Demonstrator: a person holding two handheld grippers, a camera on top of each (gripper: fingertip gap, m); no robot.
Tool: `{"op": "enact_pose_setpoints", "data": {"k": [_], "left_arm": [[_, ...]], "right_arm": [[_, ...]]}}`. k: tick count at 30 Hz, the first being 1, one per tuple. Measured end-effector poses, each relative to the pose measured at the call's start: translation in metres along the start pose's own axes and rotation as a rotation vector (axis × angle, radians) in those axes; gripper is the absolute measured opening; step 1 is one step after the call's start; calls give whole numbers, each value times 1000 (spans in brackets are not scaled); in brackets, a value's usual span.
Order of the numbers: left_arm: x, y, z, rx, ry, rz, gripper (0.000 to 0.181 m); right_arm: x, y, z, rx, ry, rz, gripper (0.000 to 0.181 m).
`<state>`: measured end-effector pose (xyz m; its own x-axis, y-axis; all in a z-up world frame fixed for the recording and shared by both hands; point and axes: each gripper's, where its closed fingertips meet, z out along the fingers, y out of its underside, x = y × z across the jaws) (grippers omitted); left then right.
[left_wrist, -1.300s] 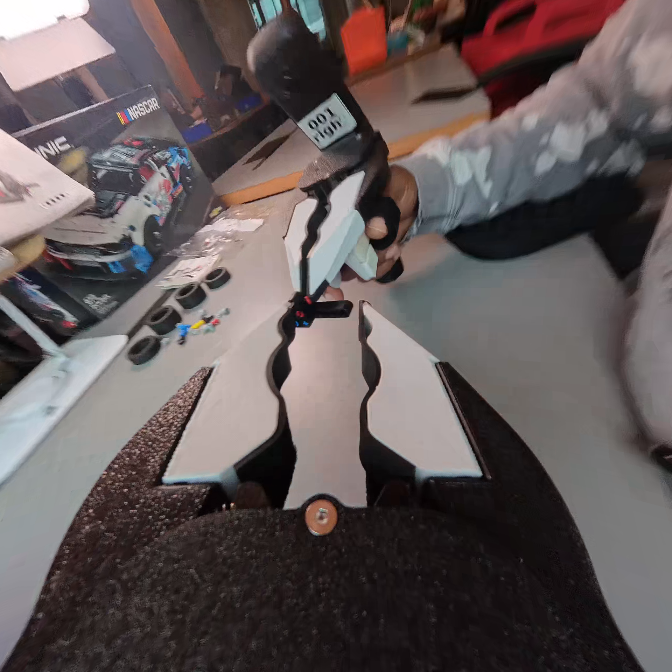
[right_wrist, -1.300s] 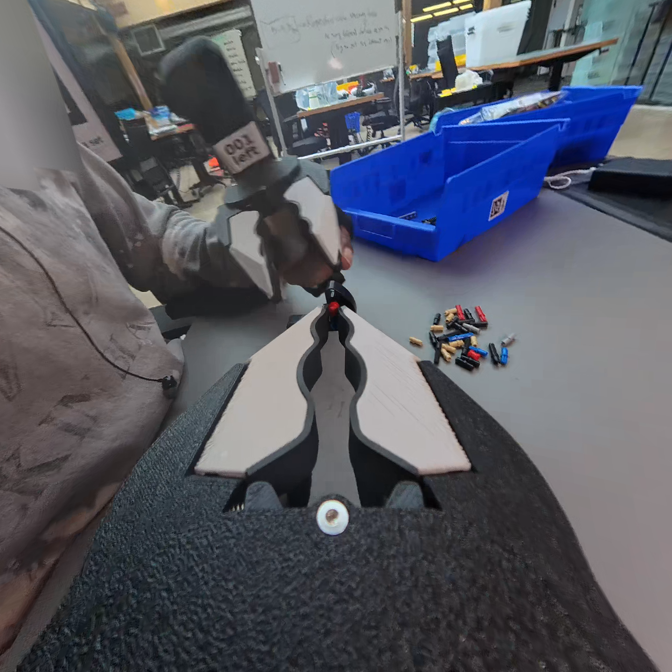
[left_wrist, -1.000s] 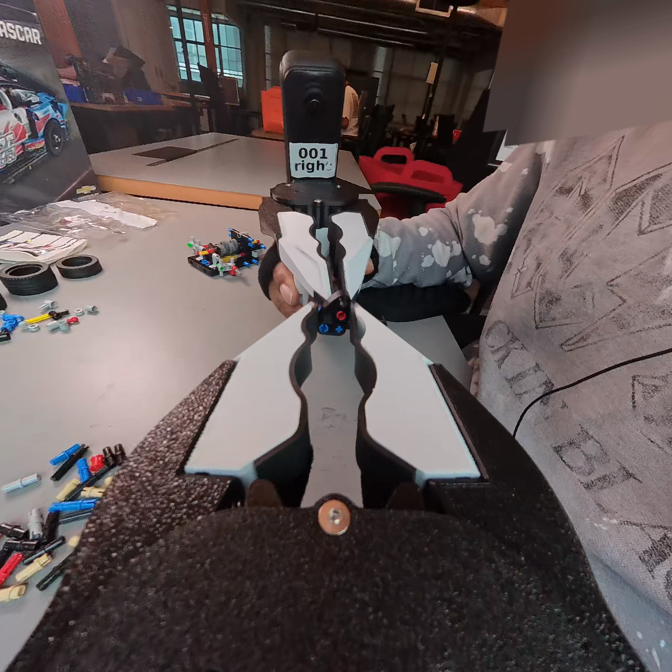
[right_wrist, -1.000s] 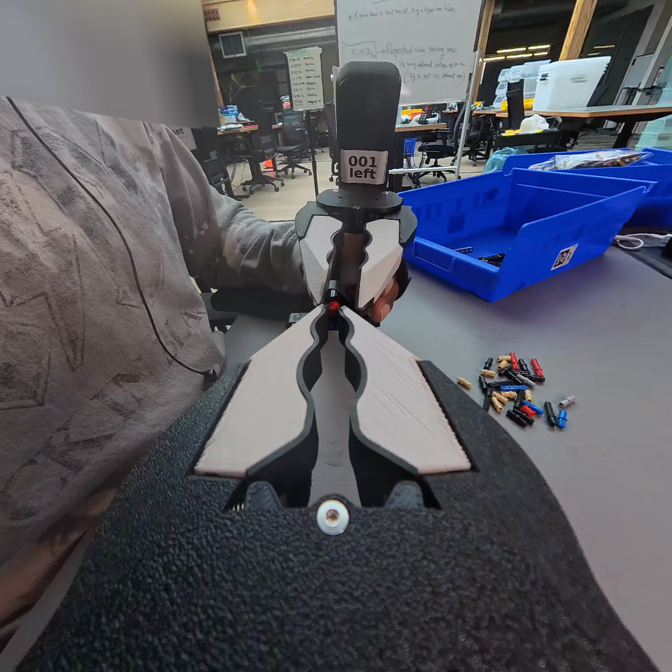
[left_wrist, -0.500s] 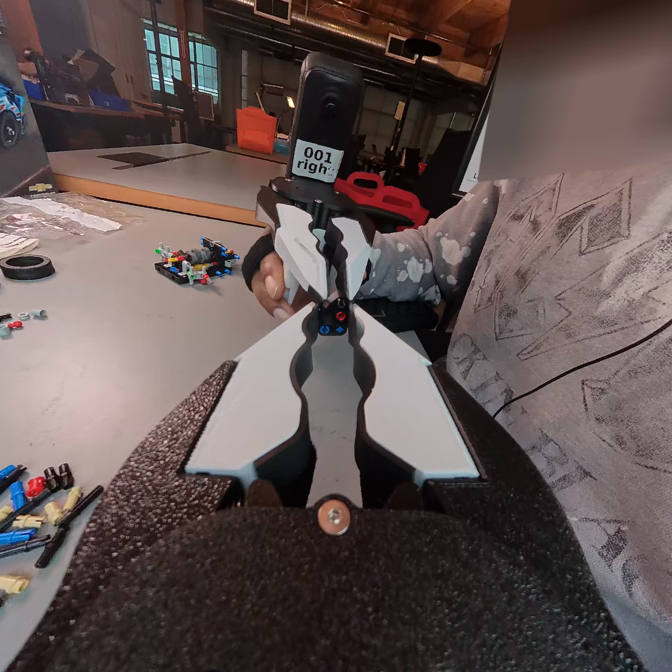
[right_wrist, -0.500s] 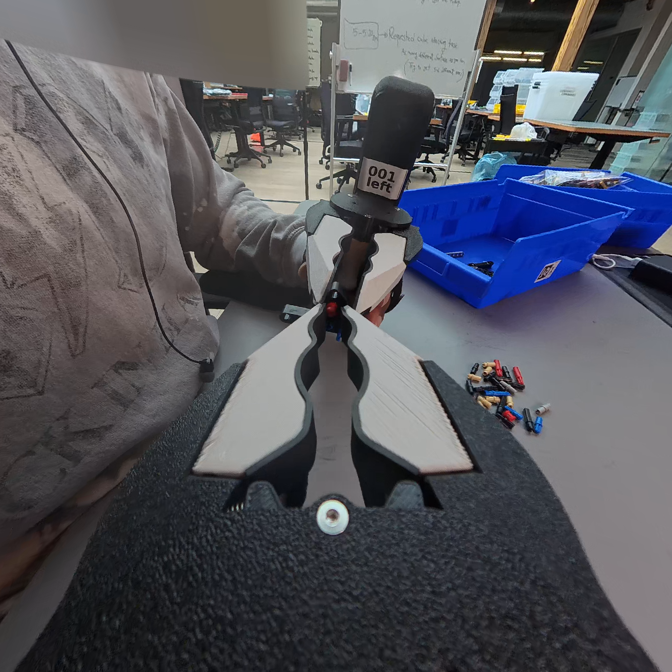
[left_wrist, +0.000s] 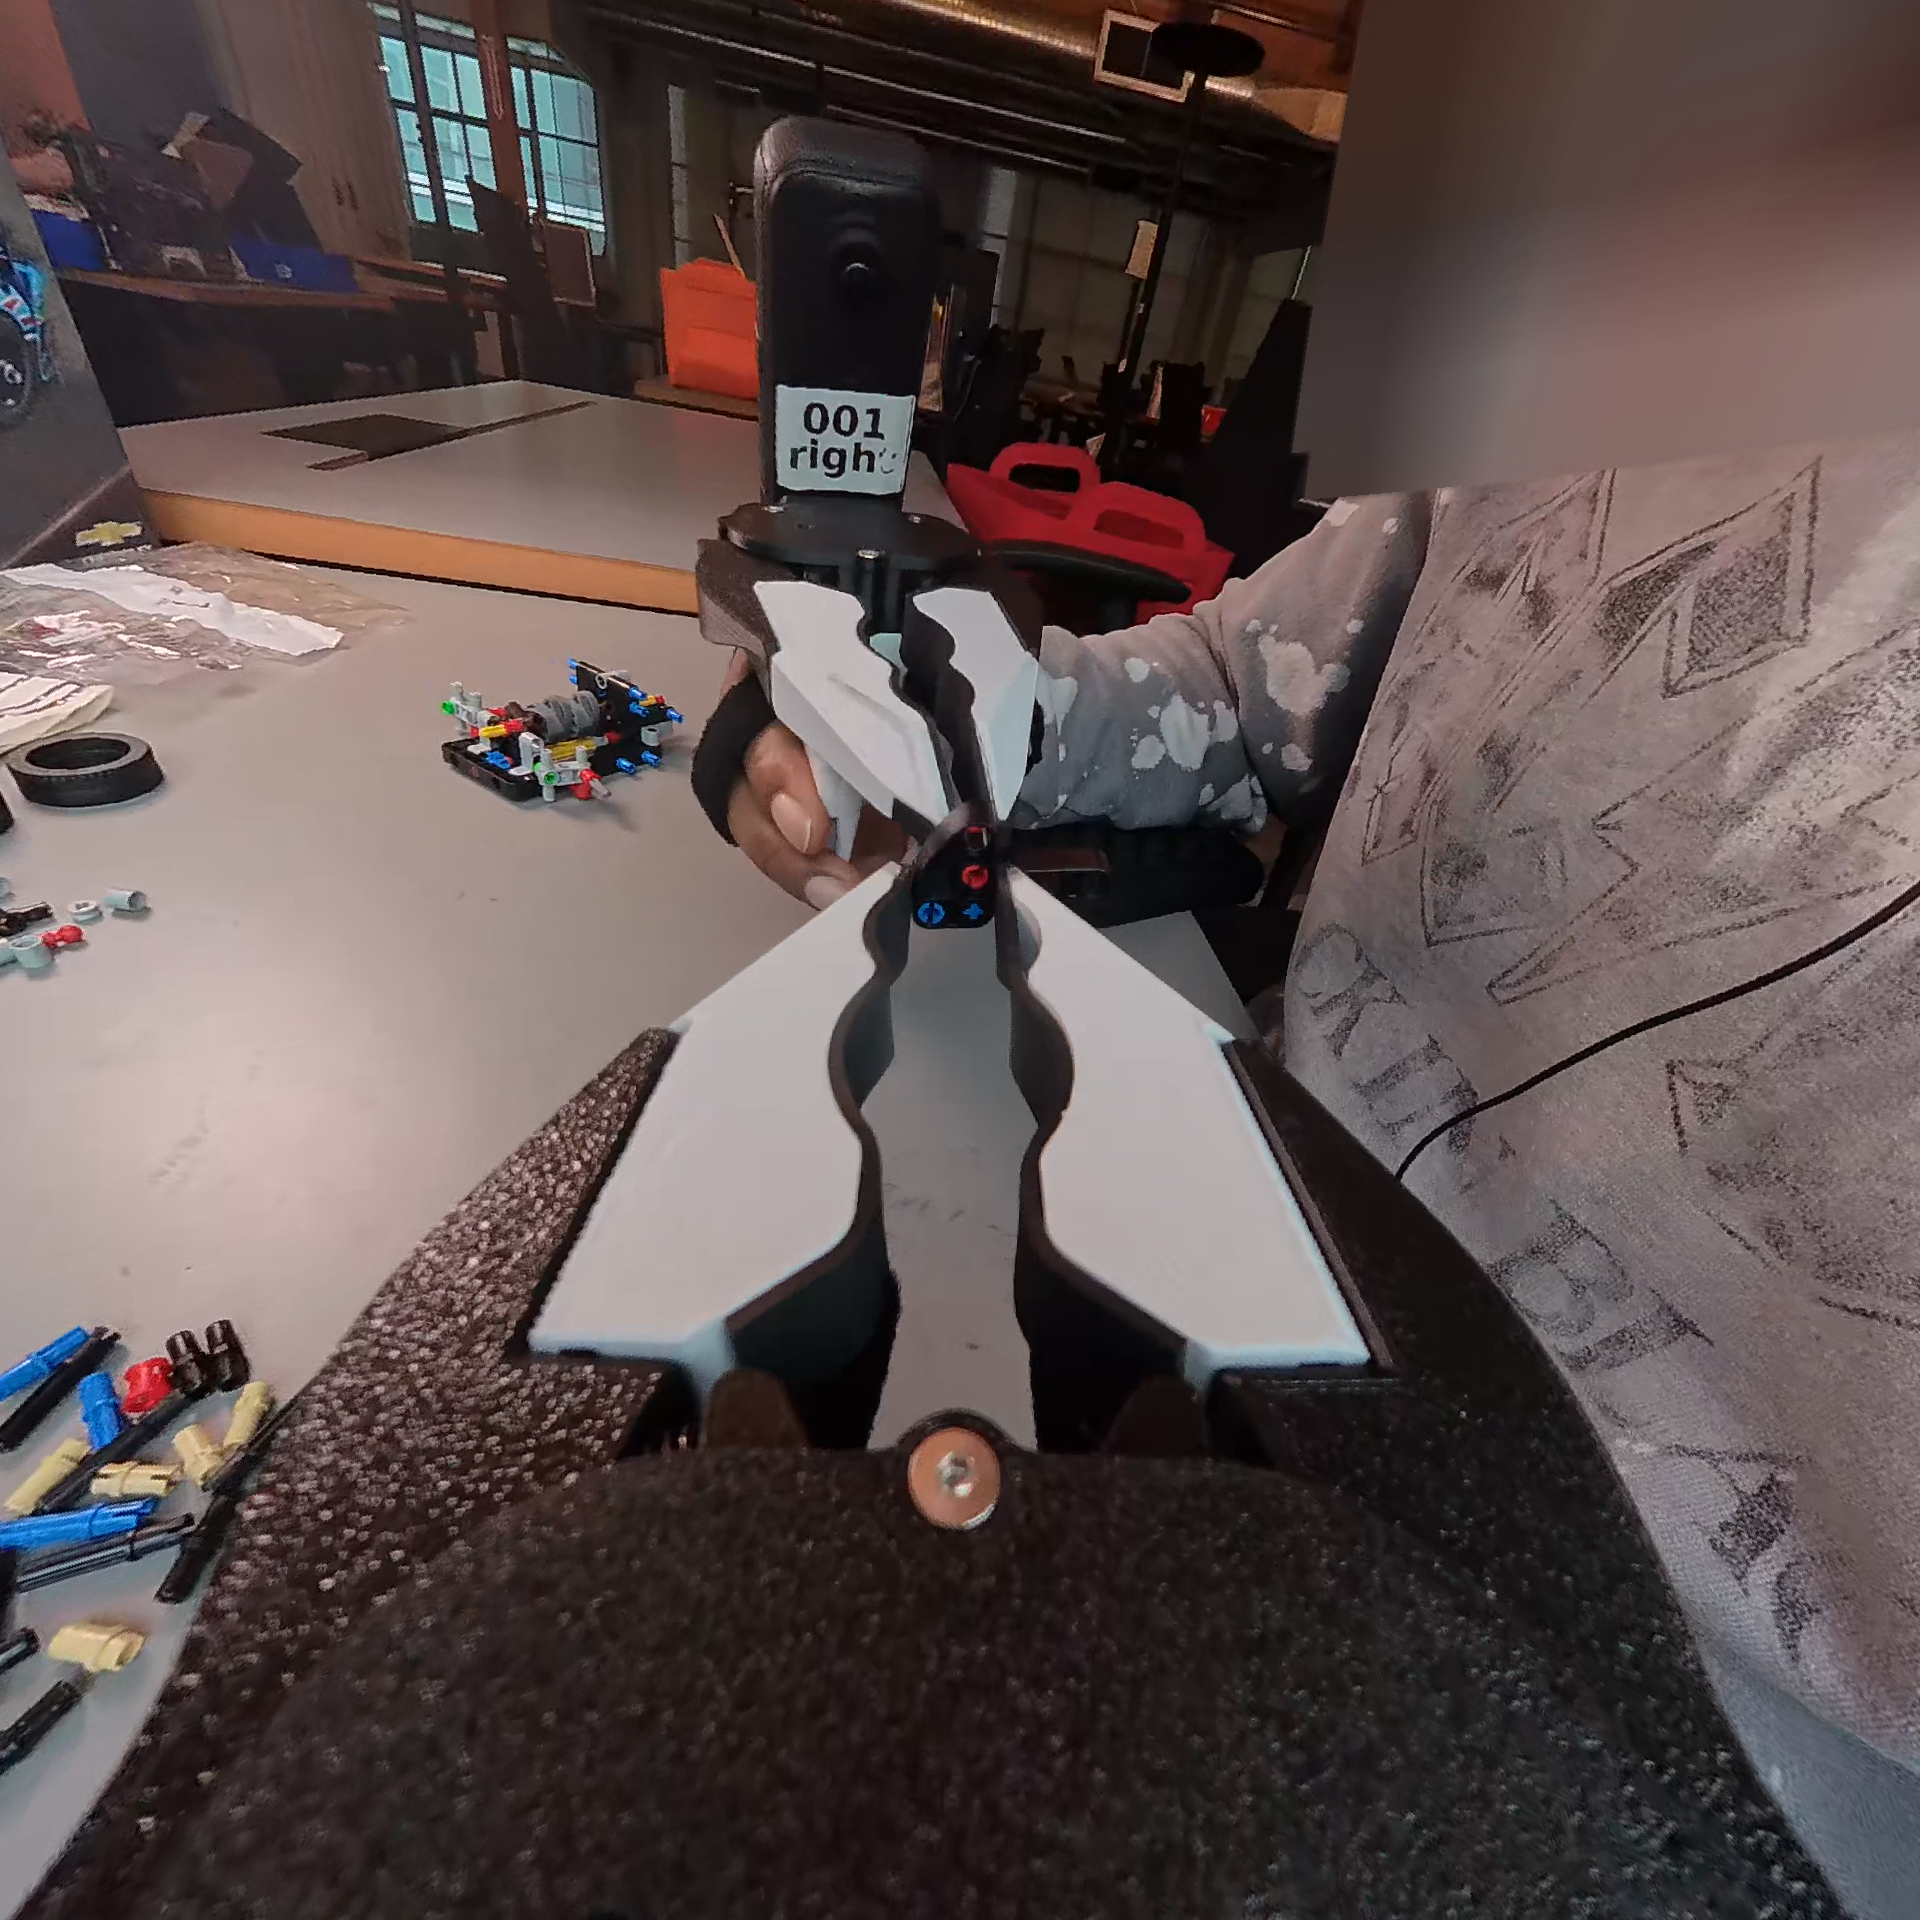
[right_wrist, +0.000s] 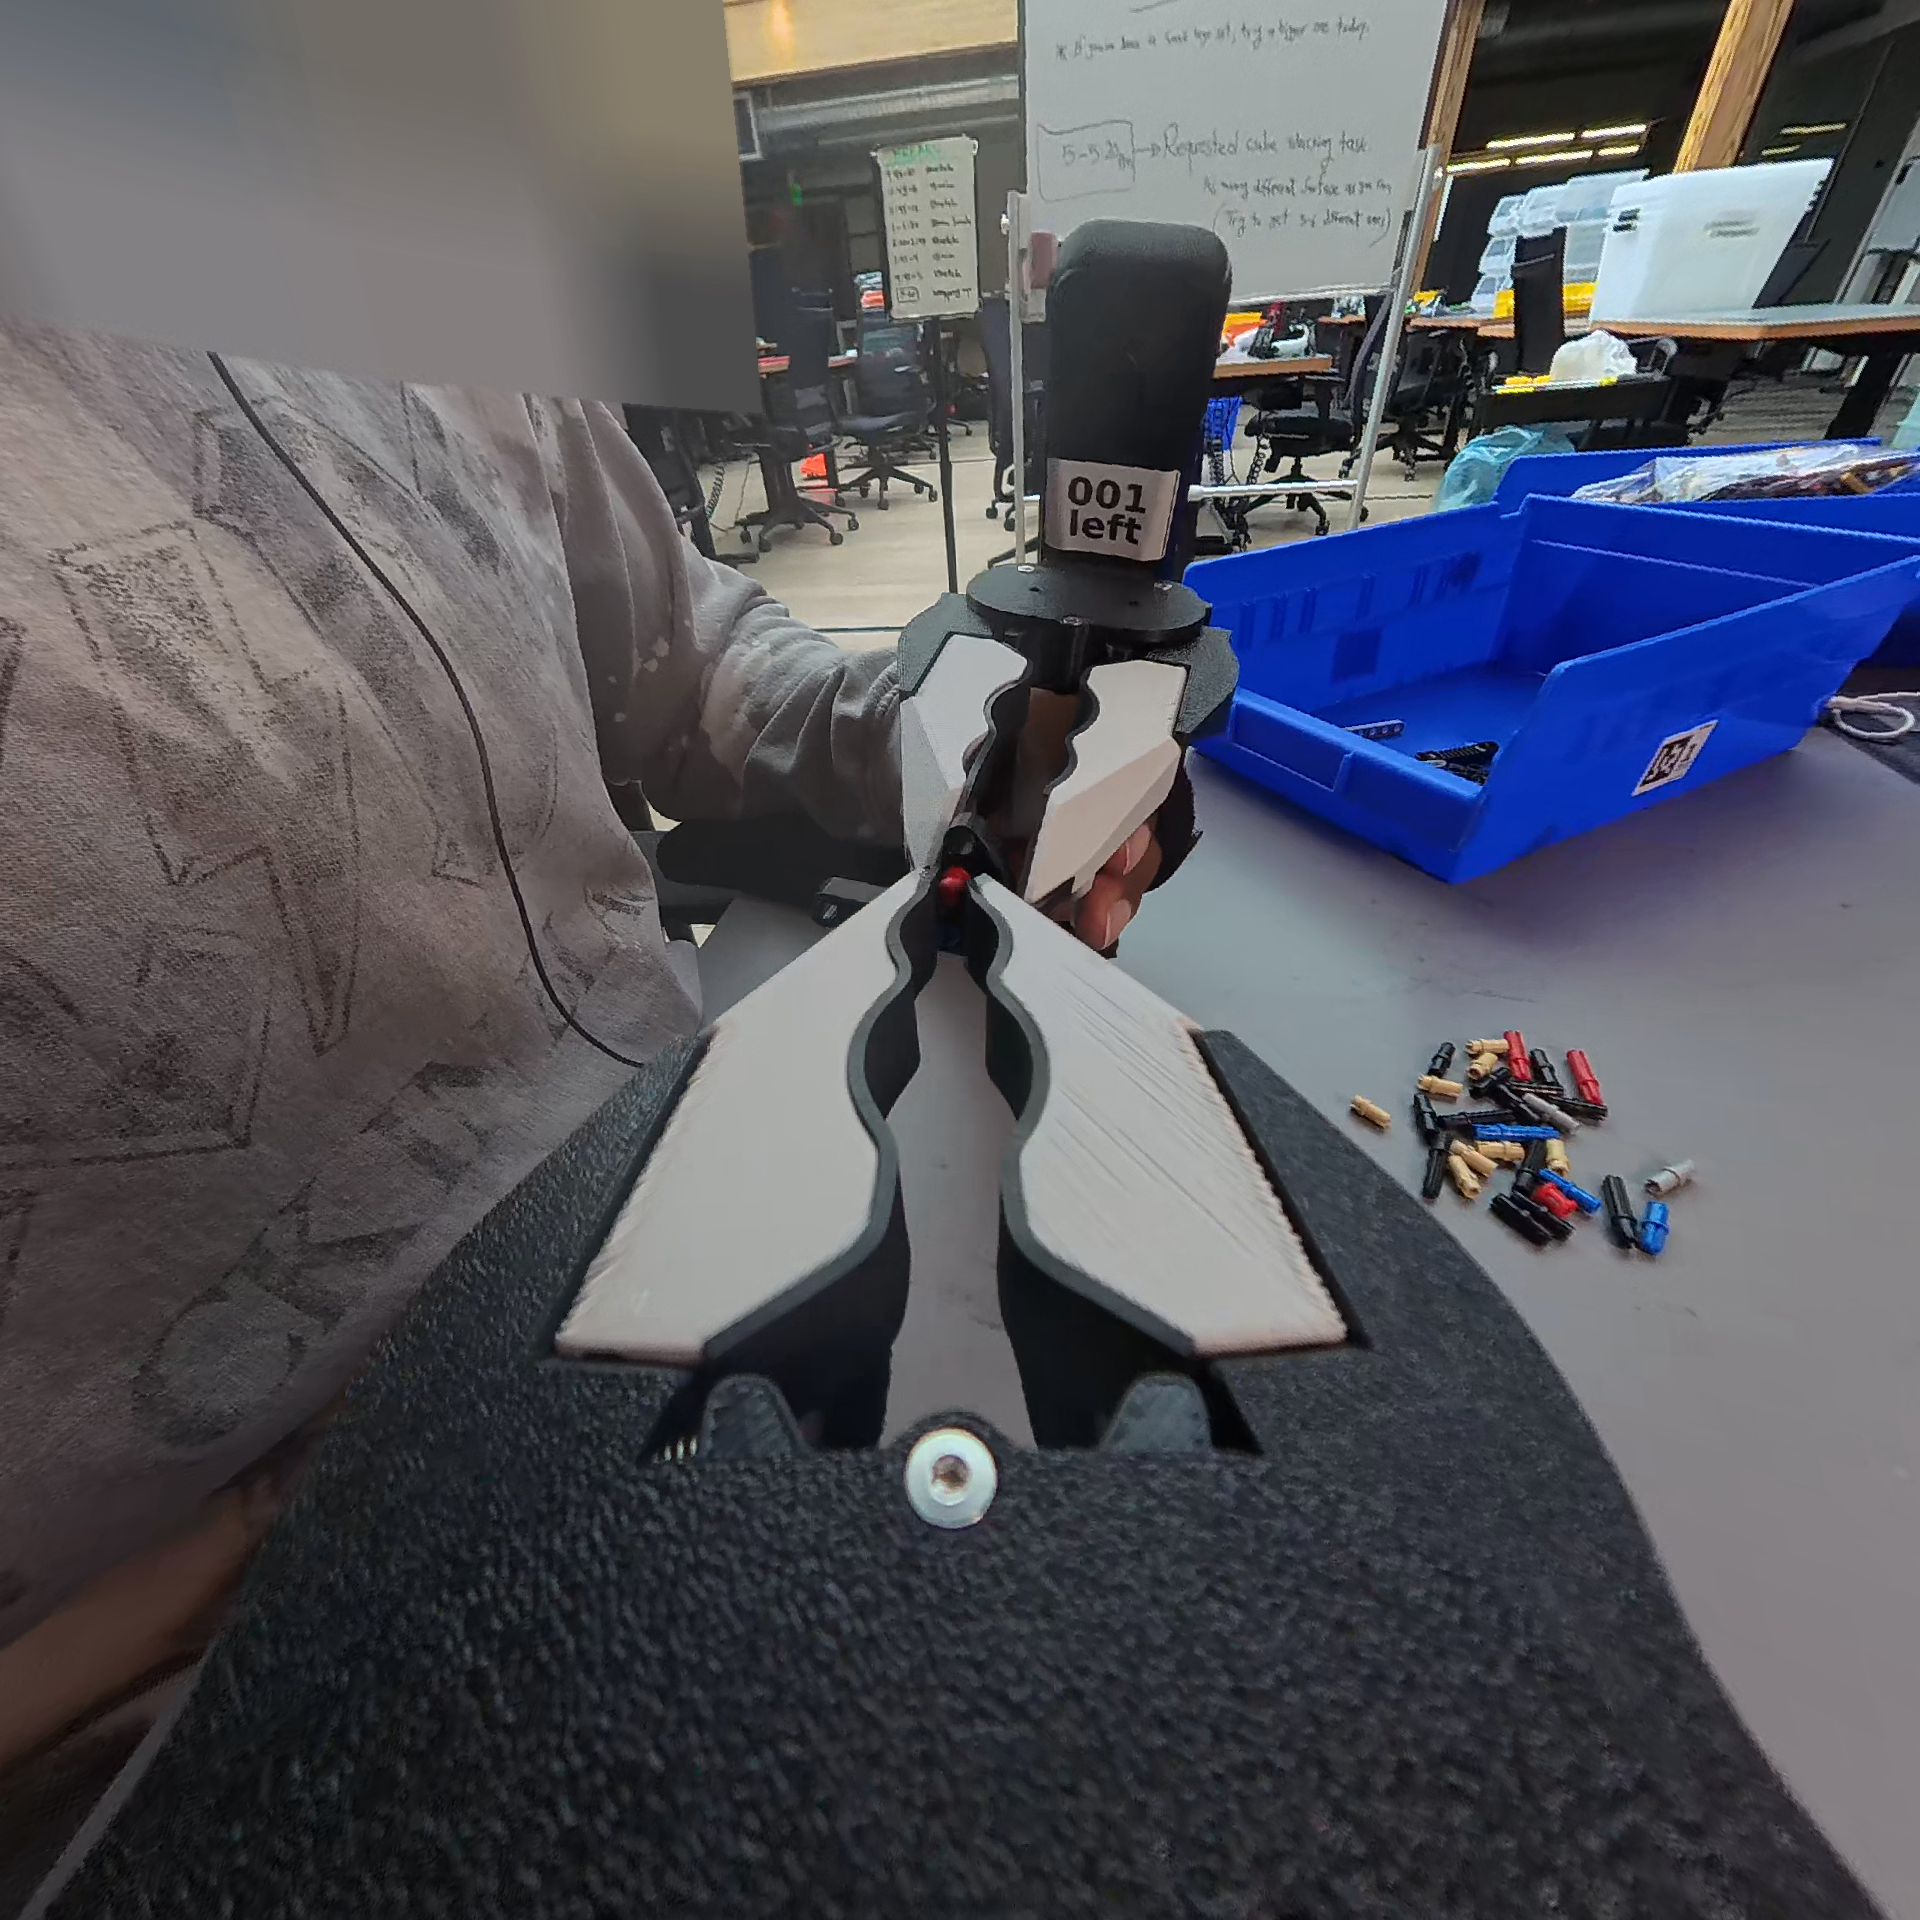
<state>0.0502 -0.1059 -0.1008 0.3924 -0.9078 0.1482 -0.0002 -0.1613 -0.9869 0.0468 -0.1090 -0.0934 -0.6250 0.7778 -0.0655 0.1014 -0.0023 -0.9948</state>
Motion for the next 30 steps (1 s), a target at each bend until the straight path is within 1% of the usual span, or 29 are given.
{"op": "enact_pose_setpoints", "data": {"k": [4, 9, 12, 14, 17, 24, 25, 26, 27, 28, 29, 30], "left_arm": [[-5, -2, -2, 3, -49, 26, 14], [-9, 2, -1, -42, -95, 70, 14], [-7, -1, -1, -31, -99, 79, 14], [-7, -3, -1, -25, -106, 95, 14], [-13, -9, -4, -15, -152, 116, 14], [-16, -13, -3, -4, -183, 118, 14], [-17, -17, -7, 17, -190, 116, 14], [-21, -28, -21, 78, -211, 103, 14], [-27, -40, -40, 141, -241, 83, 14], [-32, -46, -54, 162, -268, 78, 12], [-35, -47, -60, 150, -287, 94, 13], [-36, -44, -58, 132, -295, 101, 13]], "right_arm": [[6, -1, 2, -10, 58, -20, 6], [8, 6, 2, -69, 86, -60, 6], [7, 2, 2, -63, 85, -71, 5], [7, -1, 2, -64, 101, -115, 5], [13, -4, 0, -52, 135, -127, 4], [15, -6, -5, -39, 108, -107, 4], [16, -8, -10, -26, 107, -103, 4], [25, -12, -25, 0, 141, -85, 4], [34, -17, -43, 32, 186, -70, 4], [43, -18, -55, 27, 238, -77, 4], [54, -16, -61, 5, 297, -89, 4], [67, -10, -66, -25, 354, -84, 4]]}}
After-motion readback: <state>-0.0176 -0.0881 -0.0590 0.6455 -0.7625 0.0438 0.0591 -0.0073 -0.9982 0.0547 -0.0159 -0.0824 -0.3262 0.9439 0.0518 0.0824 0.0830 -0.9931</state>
